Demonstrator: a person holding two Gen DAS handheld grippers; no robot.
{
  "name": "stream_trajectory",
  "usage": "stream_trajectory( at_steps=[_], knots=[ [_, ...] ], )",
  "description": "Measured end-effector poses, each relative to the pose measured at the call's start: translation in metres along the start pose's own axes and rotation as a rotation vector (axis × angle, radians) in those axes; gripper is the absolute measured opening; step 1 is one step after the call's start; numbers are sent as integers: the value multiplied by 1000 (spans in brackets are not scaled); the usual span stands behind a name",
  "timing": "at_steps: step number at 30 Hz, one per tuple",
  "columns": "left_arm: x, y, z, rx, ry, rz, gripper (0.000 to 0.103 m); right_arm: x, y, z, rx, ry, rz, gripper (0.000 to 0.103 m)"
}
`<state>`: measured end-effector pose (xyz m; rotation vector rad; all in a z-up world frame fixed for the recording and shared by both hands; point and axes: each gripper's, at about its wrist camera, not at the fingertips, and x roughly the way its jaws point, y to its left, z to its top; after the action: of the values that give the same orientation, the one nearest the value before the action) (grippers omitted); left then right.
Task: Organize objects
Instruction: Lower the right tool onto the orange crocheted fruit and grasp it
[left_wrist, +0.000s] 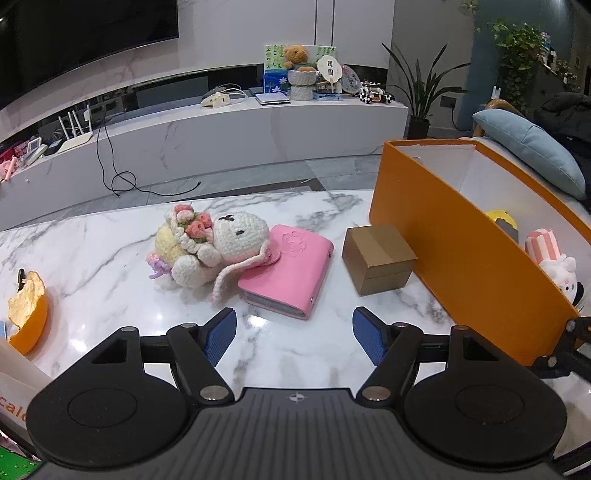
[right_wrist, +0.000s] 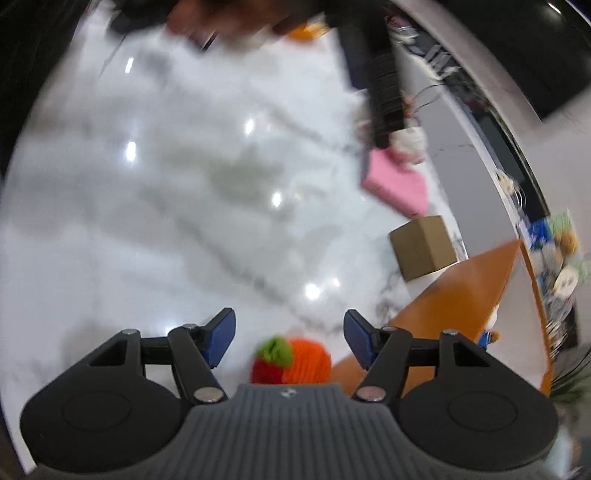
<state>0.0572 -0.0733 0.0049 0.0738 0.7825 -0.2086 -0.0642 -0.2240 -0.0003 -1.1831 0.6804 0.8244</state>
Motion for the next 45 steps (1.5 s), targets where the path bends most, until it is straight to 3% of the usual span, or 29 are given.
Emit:
stream_trajectory(
  at_steps=[2,4,7,13,16,17,21,26,31,38,40,45],
  knots=[
    [0,-1,0,6,0,2,82,3,12,1,-131,58,-33,67],
    [0,-3,0,13,1,2,82,5,14,0,-195,112,-13,68],
    [-1,-5,1,19,-6,-3,82,11,13,2,-227,168,33,69],
    [0,0,0,15,-1,8,83,23,8,9,-239,218,-8,70],
    [0,1,1,9,-3,6,83,28,2,12,-204,268,32,54],
    [-1,0,1,11,-5,6,83,29,1,13,-202,273,35,54],
    [-4,1,1,10,-16,8,83,23,-7,17,-134,234,93,52],
    [-5,11,7,-10,-29,23,83,10,-15,33,48,97,172,52],
    [-1,20,14,17,-32,58,83,21,-27,42,271,36,205,53],
    [22,29,31,148,-17,116,86,41,-63,35,612,-33,223,53],
    [30,27,33,245,-53,101,86,43,-66,33,666,-42,228,53],
    [44,13,29,607,-191,88,89,51,-67,33,674,-34,239,54]
  ],
)
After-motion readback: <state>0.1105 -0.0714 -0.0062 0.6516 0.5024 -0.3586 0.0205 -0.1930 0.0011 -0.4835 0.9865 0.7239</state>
